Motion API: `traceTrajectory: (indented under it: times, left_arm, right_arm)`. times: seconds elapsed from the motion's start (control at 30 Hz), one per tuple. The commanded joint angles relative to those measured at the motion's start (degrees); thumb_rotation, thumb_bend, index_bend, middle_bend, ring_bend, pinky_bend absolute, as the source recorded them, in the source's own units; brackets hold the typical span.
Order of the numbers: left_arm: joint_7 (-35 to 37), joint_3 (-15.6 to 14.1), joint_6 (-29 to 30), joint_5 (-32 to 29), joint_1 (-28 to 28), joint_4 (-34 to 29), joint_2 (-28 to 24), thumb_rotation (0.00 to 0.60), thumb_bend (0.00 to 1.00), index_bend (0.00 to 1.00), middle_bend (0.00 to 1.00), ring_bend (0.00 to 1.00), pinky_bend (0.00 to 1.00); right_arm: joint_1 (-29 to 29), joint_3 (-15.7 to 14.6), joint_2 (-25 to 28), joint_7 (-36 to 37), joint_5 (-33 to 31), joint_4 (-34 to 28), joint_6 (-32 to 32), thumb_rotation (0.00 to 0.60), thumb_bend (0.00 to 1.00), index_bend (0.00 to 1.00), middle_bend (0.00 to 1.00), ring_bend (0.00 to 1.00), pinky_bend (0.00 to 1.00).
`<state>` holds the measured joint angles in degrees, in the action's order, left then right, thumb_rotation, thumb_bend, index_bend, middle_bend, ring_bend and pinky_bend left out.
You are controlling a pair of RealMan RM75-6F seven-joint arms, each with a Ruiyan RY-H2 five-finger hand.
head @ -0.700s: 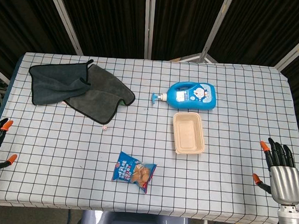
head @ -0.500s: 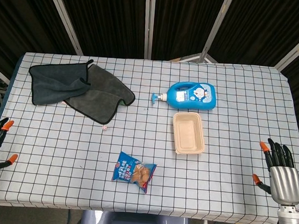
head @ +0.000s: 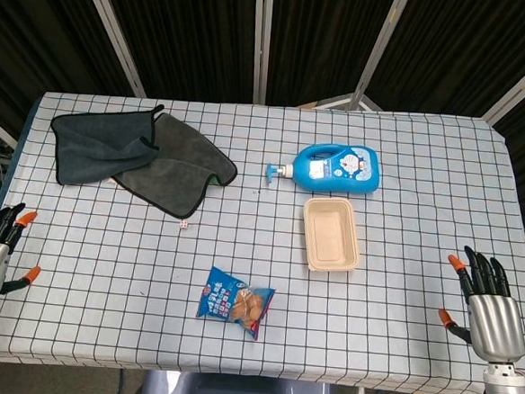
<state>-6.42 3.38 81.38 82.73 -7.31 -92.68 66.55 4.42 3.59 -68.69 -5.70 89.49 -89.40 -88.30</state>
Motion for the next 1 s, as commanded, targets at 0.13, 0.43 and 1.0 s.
traceTrajectory:
  times: [0.13,0.43,1.0]
  left_arm:
    - [-5.98,2.23,-6.45,-3.40,-4.93,-2.49,2.52,0.600,0.33,0.29,0.00,0.00,0.00]
    - [-20.14,6.98,-14.86,-14.29,-13.49,-6.49,7.63,0.600,0.33,0.32,0.00,0.00,0.00]
    - [-41.20,13.24,-18.46,-42.47,-31.45,3.82,26.11,0.600,0.34,0.38,0.00,0.00,0.00]
  right_arm:
    - [-0.04,-0.31,0.04,0.91,0.70,-0.07,-0.21,0.600,0.11,0.17,0.00,0.00,0.08]
    - [0.22,-0.80,0.47,1.88,1.53,-0.93,0.32,0.600,0.11,0.18,0.00,0.00,0.08]
    - [0.53,-1.93,1.71,5.65,2.87,-1.68,1.18,0.600,0.11,0.18,0.00,0.00,0.08]
